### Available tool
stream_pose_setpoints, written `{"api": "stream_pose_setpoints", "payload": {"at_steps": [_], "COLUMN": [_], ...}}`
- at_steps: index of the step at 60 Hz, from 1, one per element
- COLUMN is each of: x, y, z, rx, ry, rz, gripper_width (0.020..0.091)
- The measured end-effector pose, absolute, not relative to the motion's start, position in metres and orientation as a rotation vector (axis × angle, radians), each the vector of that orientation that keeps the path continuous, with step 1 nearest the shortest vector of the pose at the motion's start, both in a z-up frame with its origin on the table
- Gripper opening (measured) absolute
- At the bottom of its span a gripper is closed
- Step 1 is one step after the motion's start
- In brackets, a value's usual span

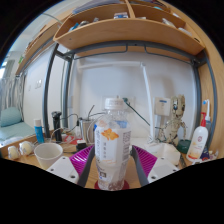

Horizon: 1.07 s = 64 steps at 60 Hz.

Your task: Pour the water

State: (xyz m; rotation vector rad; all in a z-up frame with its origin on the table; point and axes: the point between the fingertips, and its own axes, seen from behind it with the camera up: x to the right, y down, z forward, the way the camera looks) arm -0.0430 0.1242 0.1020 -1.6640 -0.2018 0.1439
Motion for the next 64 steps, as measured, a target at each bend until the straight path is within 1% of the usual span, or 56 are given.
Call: {"api": "stream_pose_setpoints", "payload": {"at_steps": [2,4,11,31,39,46,52,64], "x": [-0.042,-0.041,-0.035,0.005,0.022,0.025,0.028,0.034], "y": [0.122,0.118,0.094,-0.026,-0.061,-0.080,-0.091,-0.096], "z": [0.099,0.098,0.106,0.098,0.108,0.120,0.121,0.134], "rx": [-1.676,-1.682,-1.662,-1.780,-1.783,-1.755,-1.751,-1.721], "ry": [-0.197,-0.191,-0.154,0.000,0.038,0.021,0.011,0.038], "rz": [0.138,0.138,0.153,0.097,0.061,0.056,0.061,0.073], "gripper_width": [0.0821,0.0838,0.0839,0.0834,0.0835,0.0836,0.0838,0.0837]}}
